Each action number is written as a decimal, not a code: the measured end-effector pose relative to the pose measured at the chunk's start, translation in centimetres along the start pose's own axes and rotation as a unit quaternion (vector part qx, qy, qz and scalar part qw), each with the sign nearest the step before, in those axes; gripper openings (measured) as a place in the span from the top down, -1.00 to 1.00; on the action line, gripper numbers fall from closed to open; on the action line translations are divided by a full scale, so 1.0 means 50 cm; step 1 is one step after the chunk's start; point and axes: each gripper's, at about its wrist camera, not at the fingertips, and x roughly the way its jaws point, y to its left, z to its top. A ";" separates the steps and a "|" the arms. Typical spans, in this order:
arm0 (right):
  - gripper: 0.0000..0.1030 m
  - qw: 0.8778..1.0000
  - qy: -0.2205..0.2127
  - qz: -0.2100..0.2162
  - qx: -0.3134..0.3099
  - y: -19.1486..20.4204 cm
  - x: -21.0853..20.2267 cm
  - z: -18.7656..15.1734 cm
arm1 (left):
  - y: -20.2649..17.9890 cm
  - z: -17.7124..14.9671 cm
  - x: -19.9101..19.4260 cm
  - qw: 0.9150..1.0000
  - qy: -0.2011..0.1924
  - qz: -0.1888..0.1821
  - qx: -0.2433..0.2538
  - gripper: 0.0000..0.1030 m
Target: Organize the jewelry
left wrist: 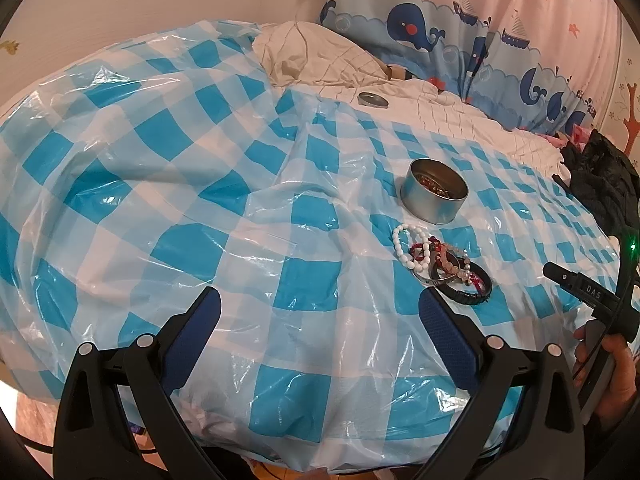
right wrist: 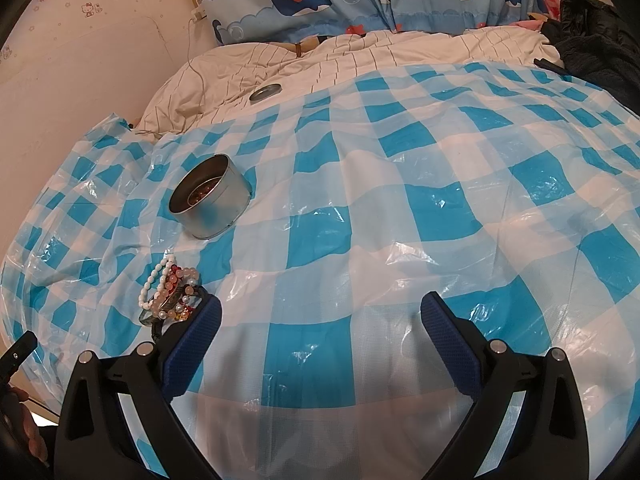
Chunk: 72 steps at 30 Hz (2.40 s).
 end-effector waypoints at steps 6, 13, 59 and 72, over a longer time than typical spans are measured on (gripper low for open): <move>-0.86 1.000 0.000 0.000 0.000 0.000 0.000 0.000 | -0.001 0.000 0.000 1.000 -0.001 0.000 0.000 -0.85; -0.86 1.000 0.000 0.000 0.000 -0.001 0.000 0.000 | -0.001 0.000 -0.001 1.000 -0.001 0.001 0.000 -0.85; -0.86 0.994 0.009 0.061 -0.090 0.128 0.093 0.077 | -0.175 0.130 0.323 0.985 0.107 -0.089 0.106 -0.85; -0.86 0.992 0.017 0.054 -0.113 0.140 0.104 0.063 | -0.215 0.118 0.344 0.985 0.111 -0.044 0.124 -0.85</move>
